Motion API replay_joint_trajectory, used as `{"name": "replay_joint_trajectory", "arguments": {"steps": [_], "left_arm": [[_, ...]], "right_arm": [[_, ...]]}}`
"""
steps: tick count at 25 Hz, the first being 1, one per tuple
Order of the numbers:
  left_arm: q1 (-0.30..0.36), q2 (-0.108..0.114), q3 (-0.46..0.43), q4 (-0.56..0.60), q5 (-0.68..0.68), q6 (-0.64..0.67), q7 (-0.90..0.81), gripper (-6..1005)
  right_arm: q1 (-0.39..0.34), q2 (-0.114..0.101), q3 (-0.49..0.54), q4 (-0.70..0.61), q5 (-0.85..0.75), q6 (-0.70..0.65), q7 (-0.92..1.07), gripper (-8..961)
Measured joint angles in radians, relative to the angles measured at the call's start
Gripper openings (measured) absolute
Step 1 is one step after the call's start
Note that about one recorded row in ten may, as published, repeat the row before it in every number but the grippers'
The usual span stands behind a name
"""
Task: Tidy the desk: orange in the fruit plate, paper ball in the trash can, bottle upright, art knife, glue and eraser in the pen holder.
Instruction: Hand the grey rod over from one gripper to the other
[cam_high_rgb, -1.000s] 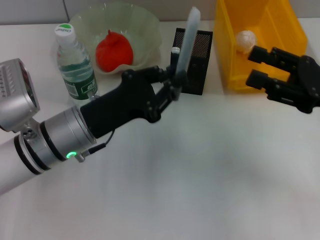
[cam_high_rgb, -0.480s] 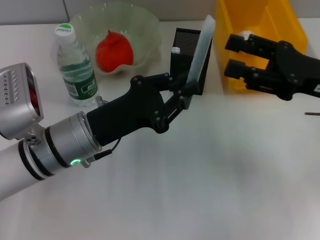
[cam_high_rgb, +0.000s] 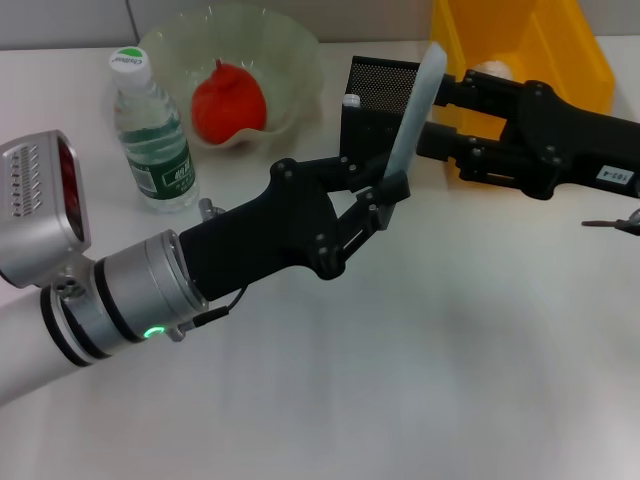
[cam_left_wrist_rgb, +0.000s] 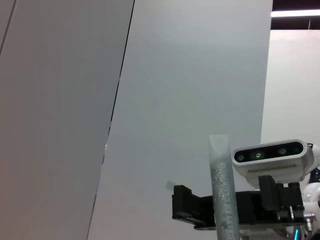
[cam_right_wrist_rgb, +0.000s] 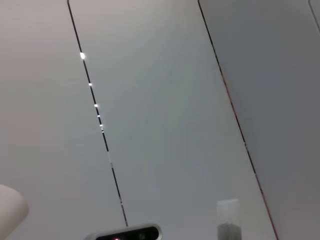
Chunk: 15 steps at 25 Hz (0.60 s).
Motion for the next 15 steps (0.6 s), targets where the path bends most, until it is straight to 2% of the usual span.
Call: {"name": "replay_joint_trajectory", "arguments": {"steps": [10,15], "left_arm": [[0.005,0.000,0.001,-0.001,0.013,0.004,0.002,272],[0.006,0.000,0.000,-0.001,0.022,0.005,0.002,280]], "right_arm": [[0.003,0.009,-0.023,-0.002,0.000,0.000,0.008,678],[0.004,0.012,-0.023,-0.002,0.000,0.000,0.009,500]]}}
